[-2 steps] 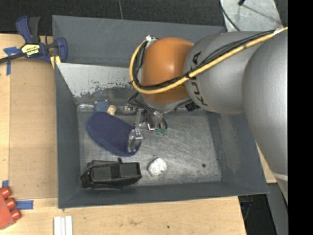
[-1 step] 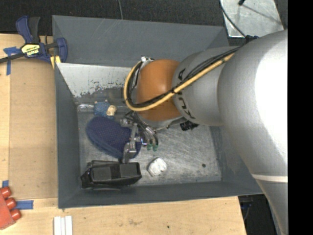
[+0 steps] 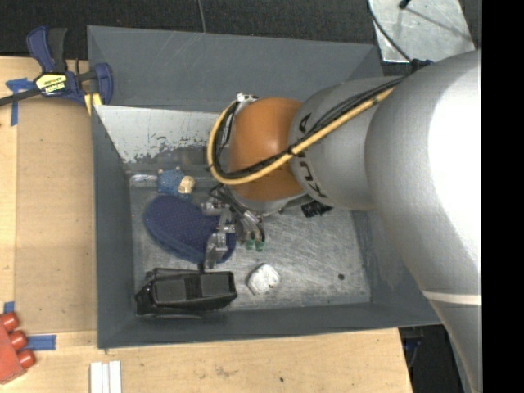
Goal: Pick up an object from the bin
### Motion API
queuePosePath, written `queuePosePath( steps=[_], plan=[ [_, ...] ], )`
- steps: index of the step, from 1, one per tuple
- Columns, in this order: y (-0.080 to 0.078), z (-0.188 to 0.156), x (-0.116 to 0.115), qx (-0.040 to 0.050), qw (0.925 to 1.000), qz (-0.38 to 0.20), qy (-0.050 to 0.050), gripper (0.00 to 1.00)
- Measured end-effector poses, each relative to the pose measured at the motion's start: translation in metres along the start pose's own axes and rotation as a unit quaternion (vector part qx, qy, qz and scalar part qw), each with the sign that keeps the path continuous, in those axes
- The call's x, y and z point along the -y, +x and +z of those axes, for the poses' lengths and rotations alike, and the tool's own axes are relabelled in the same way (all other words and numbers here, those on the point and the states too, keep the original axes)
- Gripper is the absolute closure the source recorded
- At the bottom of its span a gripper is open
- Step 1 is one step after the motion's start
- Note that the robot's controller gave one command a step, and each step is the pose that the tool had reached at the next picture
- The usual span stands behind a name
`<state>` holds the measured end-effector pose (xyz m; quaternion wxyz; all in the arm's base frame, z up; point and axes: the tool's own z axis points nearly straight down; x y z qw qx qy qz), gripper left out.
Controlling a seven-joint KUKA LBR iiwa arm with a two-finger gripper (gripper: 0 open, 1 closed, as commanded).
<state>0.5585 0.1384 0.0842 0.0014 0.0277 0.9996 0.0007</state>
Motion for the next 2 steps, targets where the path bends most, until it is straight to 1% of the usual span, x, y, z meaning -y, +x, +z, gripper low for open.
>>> queuePosePath(
  steps=[1,2],
  plan=[
    [-0.003,-0.115,0.001,0.0038,1.0,0.007,-0.001,1.0],
    [0.011,-0.175,-0.02,0.0028,0.9961,-0.088,-0.001,1.0]
  ],
)
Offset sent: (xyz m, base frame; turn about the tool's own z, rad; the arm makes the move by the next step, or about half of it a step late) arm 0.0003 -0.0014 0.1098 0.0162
